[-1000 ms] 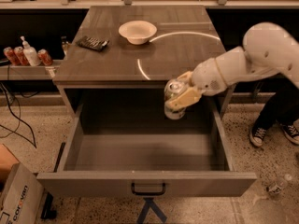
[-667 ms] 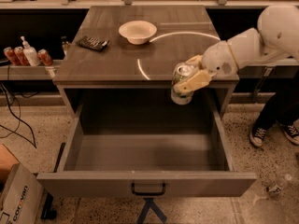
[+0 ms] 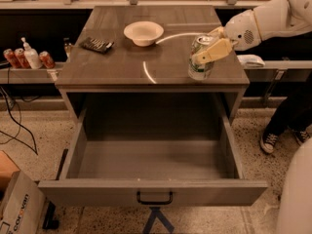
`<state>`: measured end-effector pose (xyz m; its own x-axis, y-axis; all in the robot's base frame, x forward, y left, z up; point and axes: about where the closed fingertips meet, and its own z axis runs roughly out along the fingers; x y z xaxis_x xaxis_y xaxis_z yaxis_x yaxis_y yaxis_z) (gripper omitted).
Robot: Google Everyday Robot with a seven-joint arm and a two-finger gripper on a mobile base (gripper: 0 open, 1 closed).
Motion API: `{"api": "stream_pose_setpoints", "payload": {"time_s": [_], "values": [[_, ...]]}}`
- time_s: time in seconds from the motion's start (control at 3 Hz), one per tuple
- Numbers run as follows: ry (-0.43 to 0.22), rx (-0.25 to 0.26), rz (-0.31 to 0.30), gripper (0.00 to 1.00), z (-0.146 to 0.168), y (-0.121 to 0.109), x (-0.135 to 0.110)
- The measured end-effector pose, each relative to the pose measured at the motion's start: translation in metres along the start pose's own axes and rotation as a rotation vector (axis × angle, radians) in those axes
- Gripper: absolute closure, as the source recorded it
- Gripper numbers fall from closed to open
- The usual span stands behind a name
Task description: Pick 7up can from top drawer and place on counter
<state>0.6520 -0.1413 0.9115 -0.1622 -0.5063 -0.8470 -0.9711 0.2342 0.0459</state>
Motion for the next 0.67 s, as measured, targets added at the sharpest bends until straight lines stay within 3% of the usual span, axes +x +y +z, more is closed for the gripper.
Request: {"api": "stream_pose_setpoints", "payload": {"time_s": [0.33, 0.67], "values": [[-0.001, 0.076, -0.002, 1.00, -0.021, -0.029, -0.027], [0.020, 0.144, 0.042, 1.00, -0.026, -0.054, -0.035]]}}
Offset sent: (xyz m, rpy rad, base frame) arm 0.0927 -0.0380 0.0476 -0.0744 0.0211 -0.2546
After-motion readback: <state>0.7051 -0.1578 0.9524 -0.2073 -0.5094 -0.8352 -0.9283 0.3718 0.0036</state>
